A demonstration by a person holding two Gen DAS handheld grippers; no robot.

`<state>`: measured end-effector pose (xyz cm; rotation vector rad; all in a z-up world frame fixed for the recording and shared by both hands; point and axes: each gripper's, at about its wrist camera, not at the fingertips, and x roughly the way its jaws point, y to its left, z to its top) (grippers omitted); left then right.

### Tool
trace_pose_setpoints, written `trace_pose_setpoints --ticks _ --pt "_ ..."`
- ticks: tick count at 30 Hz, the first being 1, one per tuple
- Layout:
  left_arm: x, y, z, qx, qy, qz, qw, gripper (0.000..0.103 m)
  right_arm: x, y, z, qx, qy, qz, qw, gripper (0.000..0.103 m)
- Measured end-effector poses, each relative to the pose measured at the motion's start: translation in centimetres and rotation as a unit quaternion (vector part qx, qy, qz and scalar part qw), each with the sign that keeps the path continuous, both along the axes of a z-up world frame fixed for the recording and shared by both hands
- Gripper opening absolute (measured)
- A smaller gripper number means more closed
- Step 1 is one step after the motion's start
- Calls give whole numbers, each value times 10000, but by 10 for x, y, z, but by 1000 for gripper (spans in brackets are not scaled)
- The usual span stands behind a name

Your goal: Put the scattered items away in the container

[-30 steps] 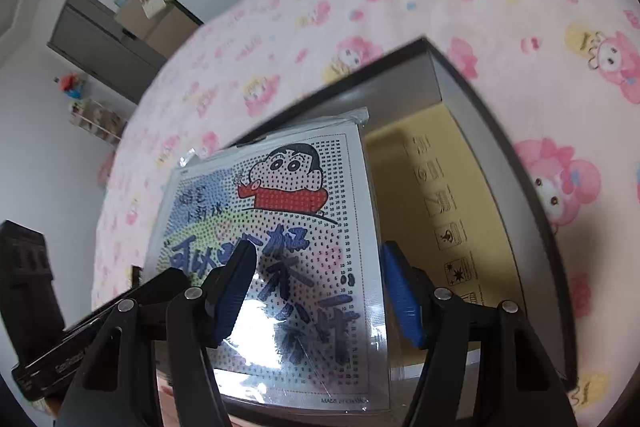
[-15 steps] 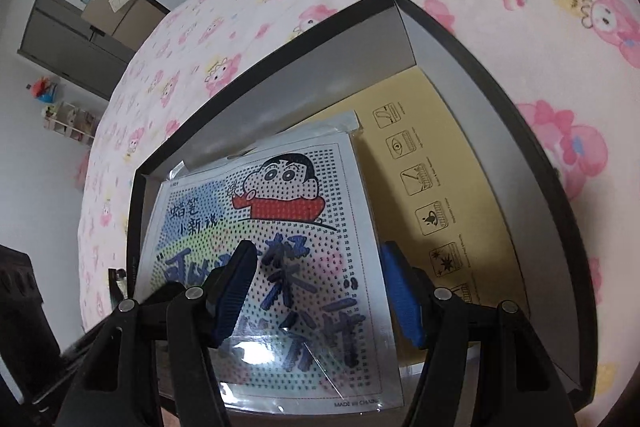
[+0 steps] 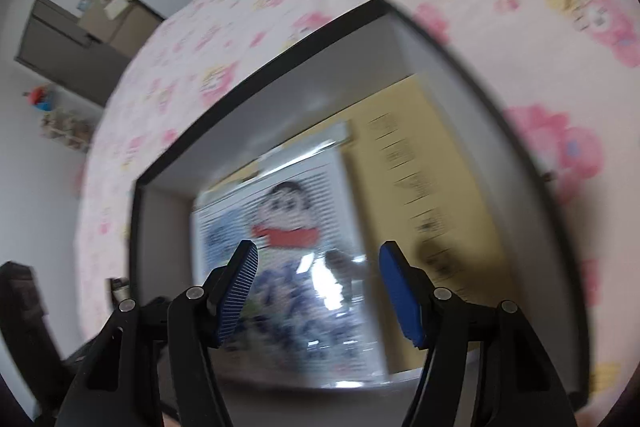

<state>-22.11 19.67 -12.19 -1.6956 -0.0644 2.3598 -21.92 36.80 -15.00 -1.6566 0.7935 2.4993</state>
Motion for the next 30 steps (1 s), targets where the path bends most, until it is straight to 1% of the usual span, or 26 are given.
trace_pose_setpoints --ticks 2,3,4,7,8,10,11,12,13,15,16,18,19,20,23,25,27,29,30 --pt "1 1 0 5 0 -45 10000 46 -1 -5 -5 194 -192 76 9996 61" --pt "0 1 -1 4 -15 -51 10000 46 -2 -9 -8 179 -290 173 9993 61" --pt "0 1 -2 3 -30 -57 10000 46 -4 -14 -12 26 -355 294 9989 61" --pt "0 2 -4 -4 -86 -88 9999 46 -6 -26 -21 -602 -469 645 9950 61" --pt "2 2 -4 -9 -88 -121 9999 46 -6 -28 -24 -920 -466 711 9921 61" --pt "3 1 -4 13 -105 -167 9998 46 -7 -29 -30 -1614 -453 811 9825 61" --pt "4 1 -4 23 -109 -179 9998 46 -8 -31 -32 -1841 -455 840 9783 61" --pt "5 0 -4 11 -97 -175 9998 46 -9 -32 -33 -1896 -453 837 9772 61" --pt "5 -1 -3 -1 -86 -170 9998 46 -9 -31 -29 -1680 -409 753 9821 61" --pt "6 -2 -2 2 -74 -170 9998 46 -5 -23 -16 -937 -249 474 9942 61" --pt "7 -2 -2 14 -77 -180 9998 46 -3 -18 -8 -537 -162 306 9980 61" --pt "8 -2 -2 23 -88 -198 9998 46 1 -10 -4 -189 -174 42 9997 65" --pt "8 -1 -2 22 -86 -193 9998 46 0 -8 -7 -185 -293 -42 9994 69" --pt "8 -1 -2 23 -83 -186 9998 46 -1 -8 -14 -266 -496 -83 9984 71" --pt "8 -1 -2 49 -81 -169 9998 46 -7 -21 -38 -660 -1227 -10 9903 71" --pt "8 0 -2 71 -87 -187 9998 46 -10 -34 -40 -600 -1281 242 9896 76" --pt "8 -1 -2 88 -88 -204 9997 46 -11 -44 -39 -592 -1200 459 9899 77" --pt "9 -2 -2 108 -91 -197 9997 46 -12 -53 -41 -850 -1150 712 9872 77" --pt "9 -3 -2 110 -93 -193 9997 46 -12 -57 -40 -829 -1105 798 9872 78"
